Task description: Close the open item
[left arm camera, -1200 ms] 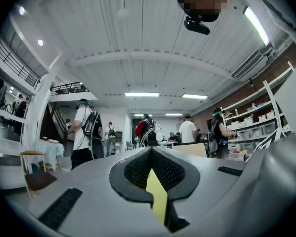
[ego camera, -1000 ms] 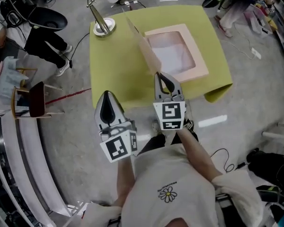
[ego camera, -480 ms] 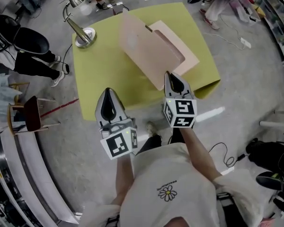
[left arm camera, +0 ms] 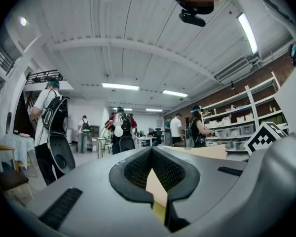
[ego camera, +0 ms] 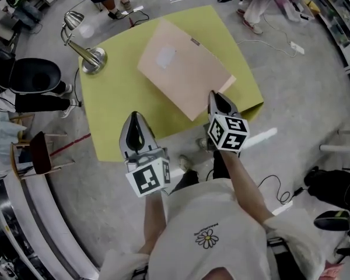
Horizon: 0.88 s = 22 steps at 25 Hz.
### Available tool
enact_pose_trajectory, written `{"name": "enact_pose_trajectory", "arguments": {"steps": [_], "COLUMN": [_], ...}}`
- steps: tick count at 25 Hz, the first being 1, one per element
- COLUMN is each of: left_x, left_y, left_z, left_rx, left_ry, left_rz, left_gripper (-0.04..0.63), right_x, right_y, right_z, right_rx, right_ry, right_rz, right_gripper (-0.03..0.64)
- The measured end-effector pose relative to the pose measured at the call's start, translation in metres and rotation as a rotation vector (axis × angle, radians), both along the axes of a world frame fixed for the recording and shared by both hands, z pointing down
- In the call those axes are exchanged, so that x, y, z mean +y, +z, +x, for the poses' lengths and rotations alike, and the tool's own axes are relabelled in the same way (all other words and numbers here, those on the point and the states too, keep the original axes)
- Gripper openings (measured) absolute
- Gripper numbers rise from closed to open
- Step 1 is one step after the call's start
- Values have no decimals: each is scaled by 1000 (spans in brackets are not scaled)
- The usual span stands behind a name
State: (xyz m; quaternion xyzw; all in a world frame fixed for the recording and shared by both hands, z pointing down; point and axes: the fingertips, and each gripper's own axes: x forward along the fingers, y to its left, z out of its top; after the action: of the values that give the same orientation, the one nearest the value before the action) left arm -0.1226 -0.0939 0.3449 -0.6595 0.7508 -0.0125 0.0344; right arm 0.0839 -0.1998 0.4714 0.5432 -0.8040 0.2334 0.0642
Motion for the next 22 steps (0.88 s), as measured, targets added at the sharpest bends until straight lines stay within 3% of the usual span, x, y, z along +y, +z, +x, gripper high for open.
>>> {"name": "enact_pose_trajectory", "arguments": {"steps": [3,9,22], "left_x": [-10,-23,-33], "left_y": [6,12,19], "left_z": [10,18,10], "left_rx": [-10,-34,-41], "left_ry": [8,7,-13], "left_rz": [-18,-45,-54], "left_gripper": [14,14,14], "right_x": [-12,-30,-40], "right_y": [18,57,85], "right_z": [15,45,59], "right_rx": [-17,-160,3], "right_ry": [39,187,259], "right_rz": [-67,-248,-352], "right_gripper": [17,17,25]}}
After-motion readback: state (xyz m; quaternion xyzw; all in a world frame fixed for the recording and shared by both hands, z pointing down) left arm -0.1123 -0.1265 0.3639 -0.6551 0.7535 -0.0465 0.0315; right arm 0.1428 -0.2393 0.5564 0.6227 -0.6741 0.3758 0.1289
